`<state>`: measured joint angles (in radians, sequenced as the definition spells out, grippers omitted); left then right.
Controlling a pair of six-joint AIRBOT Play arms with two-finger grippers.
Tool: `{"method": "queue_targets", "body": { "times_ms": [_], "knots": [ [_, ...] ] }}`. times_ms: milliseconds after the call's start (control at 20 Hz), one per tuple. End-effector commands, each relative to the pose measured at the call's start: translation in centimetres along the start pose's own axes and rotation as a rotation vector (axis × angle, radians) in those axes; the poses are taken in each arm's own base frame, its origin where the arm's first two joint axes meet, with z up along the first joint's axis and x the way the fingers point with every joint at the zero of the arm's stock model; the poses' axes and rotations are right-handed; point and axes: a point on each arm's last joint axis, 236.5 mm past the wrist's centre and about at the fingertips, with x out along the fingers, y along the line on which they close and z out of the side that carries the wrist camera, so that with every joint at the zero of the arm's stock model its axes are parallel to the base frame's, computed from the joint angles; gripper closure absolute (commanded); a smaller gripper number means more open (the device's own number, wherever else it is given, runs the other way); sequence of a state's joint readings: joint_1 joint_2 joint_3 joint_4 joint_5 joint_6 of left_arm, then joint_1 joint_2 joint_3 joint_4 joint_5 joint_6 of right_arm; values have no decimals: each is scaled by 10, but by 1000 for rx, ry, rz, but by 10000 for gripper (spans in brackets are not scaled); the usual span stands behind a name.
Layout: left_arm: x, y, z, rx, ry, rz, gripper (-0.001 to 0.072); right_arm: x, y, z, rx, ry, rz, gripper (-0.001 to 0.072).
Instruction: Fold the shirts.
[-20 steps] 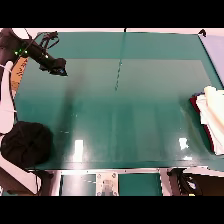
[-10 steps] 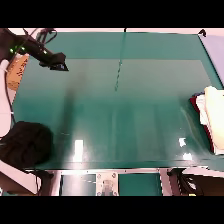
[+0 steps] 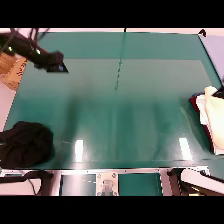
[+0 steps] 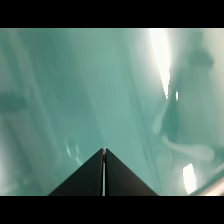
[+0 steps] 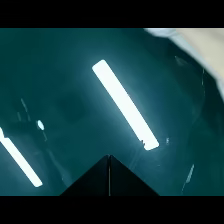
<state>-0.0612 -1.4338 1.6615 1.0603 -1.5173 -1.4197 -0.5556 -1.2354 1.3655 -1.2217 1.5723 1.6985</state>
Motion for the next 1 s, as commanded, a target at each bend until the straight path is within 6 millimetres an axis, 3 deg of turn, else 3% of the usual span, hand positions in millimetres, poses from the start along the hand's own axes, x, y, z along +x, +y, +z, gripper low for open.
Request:
{"method": "queue_targets", "body": {
  "times_ms": [0, 150, 300, 400, 950],
  "knots": [
    [30, -7, -80, -43, 79, 3, 682, 55, 36, -73, -182, 26, 34, 693],
    [45, 0, -145, -108, 91, 21, 682, 90, 39, -134, -253, 46, 65, 693],
    [49, 9, -170, -128, 92, 60, 681, 100, 50, -158, -287, 46, 116, 693],
    [50, 11, -173, -129, 103, 64, 681, 101, 49, -170, -298, 90, 113, 693],
    [50, 10, -171, -131, 97, 61, 681, 101, 49, -170, -297, 90, 113, 693]
  ]
}}
